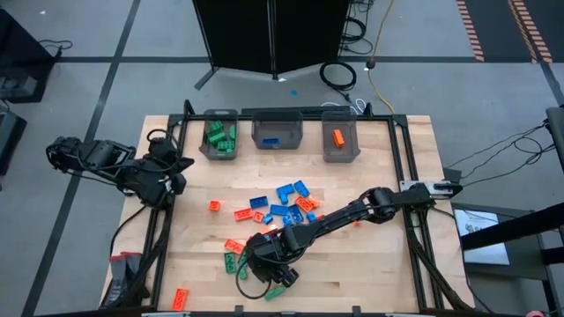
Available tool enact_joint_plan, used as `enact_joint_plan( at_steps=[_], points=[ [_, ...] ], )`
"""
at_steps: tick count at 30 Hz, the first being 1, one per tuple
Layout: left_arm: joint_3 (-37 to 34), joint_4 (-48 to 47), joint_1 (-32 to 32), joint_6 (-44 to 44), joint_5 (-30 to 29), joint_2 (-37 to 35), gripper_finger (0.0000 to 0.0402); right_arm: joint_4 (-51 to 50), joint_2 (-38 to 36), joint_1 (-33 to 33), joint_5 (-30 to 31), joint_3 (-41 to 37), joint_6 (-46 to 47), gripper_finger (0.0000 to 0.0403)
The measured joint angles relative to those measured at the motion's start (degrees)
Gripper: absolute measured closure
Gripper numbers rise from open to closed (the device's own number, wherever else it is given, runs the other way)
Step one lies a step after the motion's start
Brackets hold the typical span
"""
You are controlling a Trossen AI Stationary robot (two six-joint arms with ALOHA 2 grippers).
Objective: Sort blocks
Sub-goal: Put the green game piece into the left black bin
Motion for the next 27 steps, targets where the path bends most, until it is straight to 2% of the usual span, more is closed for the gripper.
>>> enact_joint_plan(
  at_steps=[9, 18, 27],
  points=[
    [0.0, 0.0, 0.0, 0.0, 0.1, 0.0, 0.0402, 1.8, 2.2, -1.8, -0.5, 0.2, 0.0, 0.0221],
    [0.0, 0.0, 0.0, 0.1, 0.4, 0.0, 0.0402, -0.4, 2.3, -2.4, -1.5, 0.2, -0.7, 0.0221],
    [0.0, -0.2, 0.0, 0.5, 0.4, 0.0, 0.0402, 1.6, 0.7, -3.5, -0.4, 0.0, 0.0, 0.0212]
  ],
)
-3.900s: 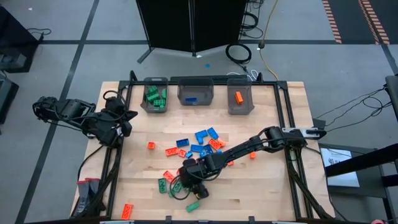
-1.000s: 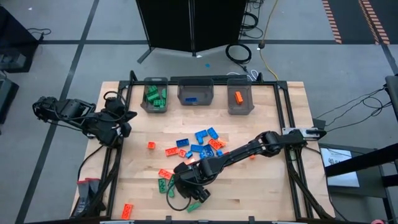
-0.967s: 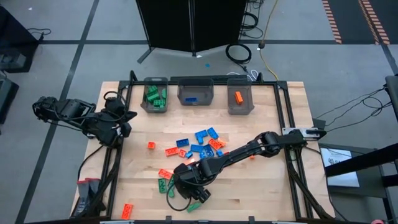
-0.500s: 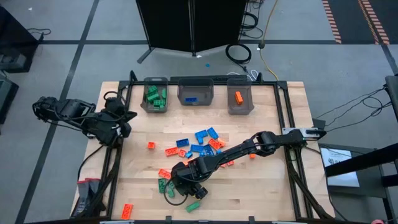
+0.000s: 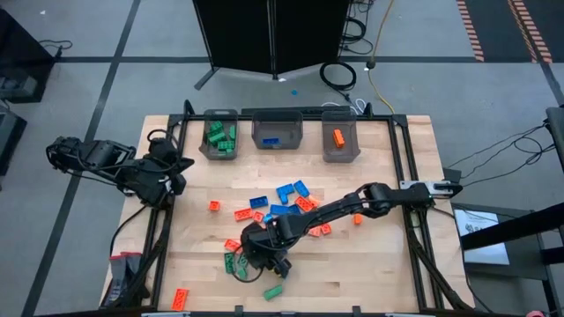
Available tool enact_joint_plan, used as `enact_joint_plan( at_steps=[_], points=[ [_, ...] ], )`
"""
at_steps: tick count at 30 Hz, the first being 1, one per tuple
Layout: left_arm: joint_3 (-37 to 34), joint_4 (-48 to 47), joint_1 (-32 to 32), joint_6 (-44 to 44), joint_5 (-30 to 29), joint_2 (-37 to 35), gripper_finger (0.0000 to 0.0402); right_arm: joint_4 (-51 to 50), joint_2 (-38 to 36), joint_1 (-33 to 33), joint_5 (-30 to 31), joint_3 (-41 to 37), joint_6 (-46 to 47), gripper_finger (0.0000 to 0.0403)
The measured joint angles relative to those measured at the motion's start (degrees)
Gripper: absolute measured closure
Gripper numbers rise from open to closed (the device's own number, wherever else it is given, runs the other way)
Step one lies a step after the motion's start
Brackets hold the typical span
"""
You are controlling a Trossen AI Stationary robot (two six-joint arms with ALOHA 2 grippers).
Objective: Sort blocks
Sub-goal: Put the green game piece into the left black bin
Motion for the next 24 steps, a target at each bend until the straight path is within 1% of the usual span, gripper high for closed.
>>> enact_joint_plan(
  at_steps=[3, 9, 12, 15, 20, 24],
  points=[
    [0.0, 0.0, 0.0, 0.0, 0.0, 0.0, 0.0402, -1.3, -0.3, 0.2, -0.3, 0.0, -0.5, 0.0188],
    [0.0, 0.0, 0.0, -0.1, 0.0, 0.0, 0.0402, -2.2, -0.2, 0.2, -0.3, 0.0, 0.0, 0.0115],
    [0.0, 0.0, 0.0, -0.1, 0.0, 0.0, 0.0402, -2.8, -0.2, 0.1, 3.1, 0.0, 0.0, 0.0097],
    [0.0, 0.0, 0.0, -0.1, 0.0, 0.0, 0.0402, -2.9, -0.2, 0.0, 3.8, 0.0, 0.1, 0.01],
    [0.0, 0.0, 0.0, -0.2, 0.0, 0.0, 0.0402, -2.9, -0.2, -0.1, 3.7, 0.0, -0.1, 0.0127],
    [0.0, 0.0, 0.0, -0.2, 0.0, 0.0, 0.0402, -2.2, 1.3, -0.1, 3.1, 0.1, 1.3, 0.0147]
  ],
)
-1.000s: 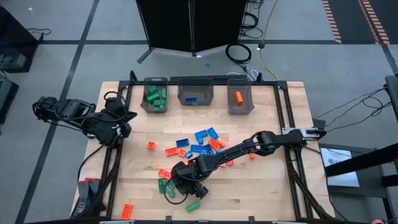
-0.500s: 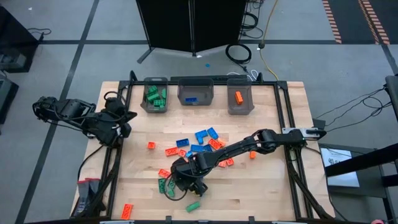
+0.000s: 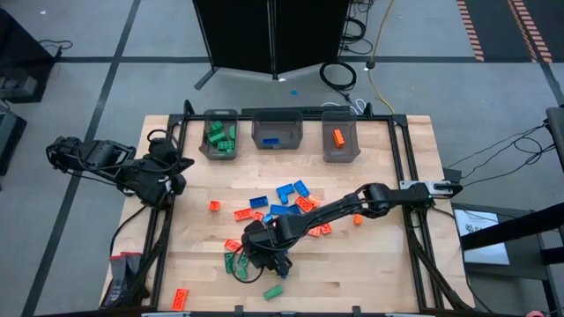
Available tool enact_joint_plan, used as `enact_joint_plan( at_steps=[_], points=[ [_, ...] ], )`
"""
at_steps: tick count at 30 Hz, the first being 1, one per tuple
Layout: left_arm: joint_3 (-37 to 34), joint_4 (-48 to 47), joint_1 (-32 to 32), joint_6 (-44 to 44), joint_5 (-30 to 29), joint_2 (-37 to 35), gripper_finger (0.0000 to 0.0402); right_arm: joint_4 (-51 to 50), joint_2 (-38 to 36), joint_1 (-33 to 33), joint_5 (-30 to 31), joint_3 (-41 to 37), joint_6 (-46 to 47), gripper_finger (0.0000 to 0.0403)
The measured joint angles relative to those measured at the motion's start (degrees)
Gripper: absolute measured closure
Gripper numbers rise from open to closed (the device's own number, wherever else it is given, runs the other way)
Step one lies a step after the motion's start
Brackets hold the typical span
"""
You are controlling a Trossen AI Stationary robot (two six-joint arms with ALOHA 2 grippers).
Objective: Sort blocks
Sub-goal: Put the green game piece into the left black bin
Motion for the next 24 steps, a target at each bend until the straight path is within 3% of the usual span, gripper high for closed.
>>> enact_joint_plan(
  at_steps=[6, 8, 11, 18, 24],
  points=[
    [0.0, 0.1, 0.0, -0.3, 0.0, 0.0, 0.0402, 0.1, 2.1, 0.0, -1.2, 0.2, 2.4, 0.0175],
    [0.0, 0.1, 0.0, -0.3, 0.0, 0.0, 0.0402, 0.0, 2.1, 0.0, 0.6, 0.2, 3.3, 0.0204],
    [0.0, 0.1, 0.0, -0.3, 0.0, 0.0, 0.0402, -0.9, 1.7, 0.1, 2.7, 0.1, 3.5, 0.028],
    [0.0, 0.1, 0.0, -0.3, 0.0, 0.0, 0.0402, -3.1, -0.6, -1.1, 4.3, -0.1, 7.7, 0.0284],
    [0.0, 0.1, 0.0, 0.2, 0.0, 0.0, 0.0402, -5.6, -8.9, -5.2, 3.8, -0.1, 9.2, 0.0284]
  ],
)
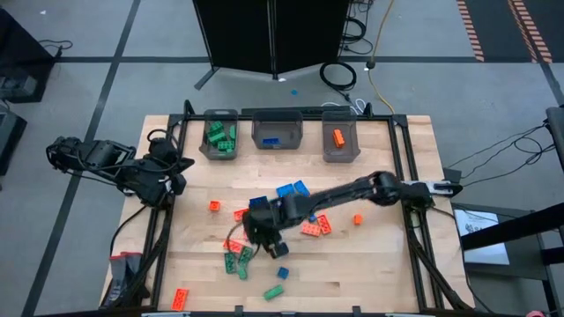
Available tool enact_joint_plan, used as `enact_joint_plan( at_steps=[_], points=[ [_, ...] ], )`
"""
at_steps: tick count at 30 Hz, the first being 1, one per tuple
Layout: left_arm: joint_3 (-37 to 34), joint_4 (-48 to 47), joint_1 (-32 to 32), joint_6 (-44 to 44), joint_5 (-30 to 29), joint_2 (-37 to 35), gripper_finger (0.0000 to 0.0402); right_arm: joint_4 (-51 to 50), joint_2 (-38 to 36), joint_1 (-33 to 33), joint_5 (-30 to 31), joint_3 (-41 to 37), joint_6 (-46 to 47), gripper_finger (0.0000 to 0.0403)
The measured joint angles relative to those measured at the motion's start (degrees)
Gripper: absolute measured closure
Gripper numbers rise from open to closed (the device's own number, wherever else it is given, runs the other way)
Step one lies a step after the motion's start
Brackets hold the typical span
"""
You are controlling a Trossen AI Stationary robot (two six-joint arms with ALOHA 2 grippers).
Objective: Sort blocks
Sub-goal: Put the green game piece into the left black bin
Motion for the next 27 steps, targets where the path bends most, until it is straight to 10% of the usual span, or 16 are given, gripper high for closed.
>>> enact_joint_plan(
  at_steps=[18, 27],
  points=[
    [0.0, 0.0, 0.0, -0.1, -2.8, -0.5, 0.0402, 56.4, 6.4, -24.4, 3.2, 0.1, 26.4, 0.0284],
    [0.0, 0.0, 0.0, -0.1, -5.3, -0.7, 0.0402, 62.9, 13.4, -26.1, 7.9, 0.0, 35.4, 0.0284]
  ],
)
